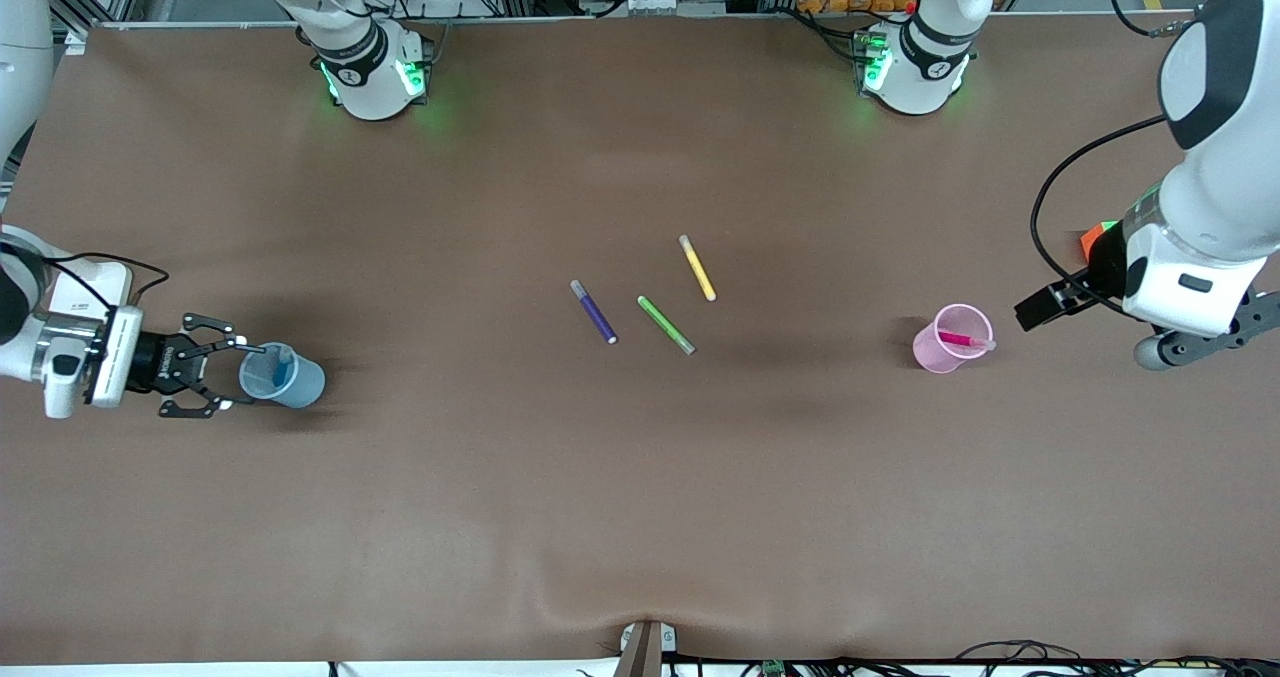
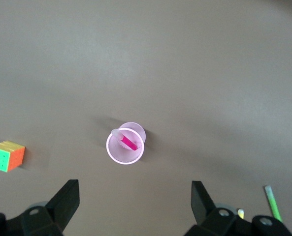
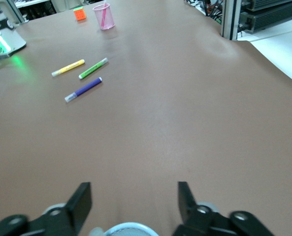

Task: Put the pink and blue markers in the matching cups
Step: 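Release the pink marker into the pink cup and raise the left gripper, then release the blue marker into the blue cup and raise the right gripper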

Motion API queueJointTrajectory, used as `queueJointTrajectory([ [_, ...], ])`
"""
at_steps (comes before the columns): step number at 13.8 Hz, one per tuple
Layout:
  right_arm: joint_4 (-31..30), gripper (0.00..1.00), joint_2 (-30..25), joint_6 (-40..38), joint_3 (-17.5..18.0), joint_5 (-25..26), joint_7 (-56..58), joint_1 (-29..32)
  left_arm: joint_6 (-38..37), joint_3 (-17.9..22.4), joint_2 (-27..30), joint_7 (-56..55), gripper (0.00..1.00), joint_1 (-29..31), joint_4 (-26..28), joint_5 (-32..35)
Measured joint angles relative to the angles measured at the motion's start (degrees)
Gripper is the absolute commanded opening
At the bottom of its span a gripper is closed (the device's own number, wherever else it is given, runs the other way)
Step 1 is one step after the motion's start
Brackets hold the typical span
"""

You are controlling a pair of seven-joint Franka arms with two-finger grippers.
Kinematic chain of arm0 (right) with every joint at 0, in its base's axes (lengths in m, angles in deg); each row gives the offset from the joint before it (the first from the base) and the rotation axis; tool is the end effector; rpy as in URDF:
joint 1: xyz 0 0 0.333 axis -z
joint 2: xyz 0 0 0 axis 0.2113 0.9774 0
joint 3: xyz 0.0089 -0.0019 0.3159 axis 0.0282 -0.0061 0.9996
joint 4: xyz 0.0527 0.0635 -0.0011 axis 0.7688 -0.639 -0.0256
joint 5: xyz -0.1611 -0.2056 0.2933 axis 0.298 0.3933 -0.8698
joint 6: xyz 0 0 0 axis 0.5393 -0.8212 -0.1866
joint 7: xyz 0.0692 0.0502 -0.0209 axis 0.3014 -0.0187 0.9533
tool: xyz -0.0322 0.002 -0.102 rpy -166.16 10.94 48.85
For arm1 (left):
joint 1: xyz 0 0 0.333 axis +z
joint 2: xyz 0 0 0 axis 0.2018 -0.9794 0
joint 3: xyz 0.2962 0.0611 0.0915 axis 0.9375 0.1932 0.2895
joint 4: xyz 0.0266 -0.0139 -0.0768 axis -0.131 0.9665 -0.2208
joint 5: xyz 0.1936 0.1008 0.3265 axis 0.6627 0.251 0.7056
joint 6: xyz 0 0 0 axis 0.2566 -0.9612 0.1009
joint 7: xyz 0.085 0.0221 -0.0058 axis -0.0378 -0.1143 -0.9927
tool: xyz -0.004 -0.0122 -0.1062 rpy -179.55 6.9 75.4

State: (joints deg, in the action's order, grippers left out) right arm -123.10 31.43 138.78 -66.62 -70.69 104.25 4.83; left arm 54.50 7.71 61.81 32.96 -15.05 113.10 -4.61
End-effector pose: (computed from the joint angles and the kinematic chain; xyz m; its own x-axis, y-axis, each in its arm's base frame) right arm 0.6323 -0.1587 0.2854 0.2388 0.5830 0.7766 0.9709 -0.1585 -0.1796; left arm 0.6159 -0.0828 0.5667 0.9495 0.3114 0.0372 0.3133 -0.9475 -0.0637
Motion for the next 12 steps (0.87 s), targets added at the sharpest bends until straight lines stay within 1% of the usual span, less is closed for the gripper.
queueJointTrajectory([
  [3, 4.4, 1.00, -0.8, -0.7, 0.4, 4.4, -9.2, -0.4, -0.2, 0.1, 0.9, 8.1, 1.00, 2.3, 0.0, -0.2],
  [6, 8.0, 1.00, -3.2, -0.8, 0.8, 10.3, -20.0, -2.1, -1.5, 0.1, 1.9, 10.6, 1.00, 2.7, 0.0, -0.3],
  [9, 8.7, 1.00, -6.0, -0.7, 0.8, 15.5, -30.7, -4.1, -4.0, 0.0, 3.5, 11.4, 1.00, 2.8, 0.1, -0.7],
  [12, 9.2, 1.00, -9.1, 0.0, 0.8, 21.2, -41.7, -6.6, -4.8, 0.1, 5.9, 13.1, 1.00, 3.9, 2.4, -2.9],
])
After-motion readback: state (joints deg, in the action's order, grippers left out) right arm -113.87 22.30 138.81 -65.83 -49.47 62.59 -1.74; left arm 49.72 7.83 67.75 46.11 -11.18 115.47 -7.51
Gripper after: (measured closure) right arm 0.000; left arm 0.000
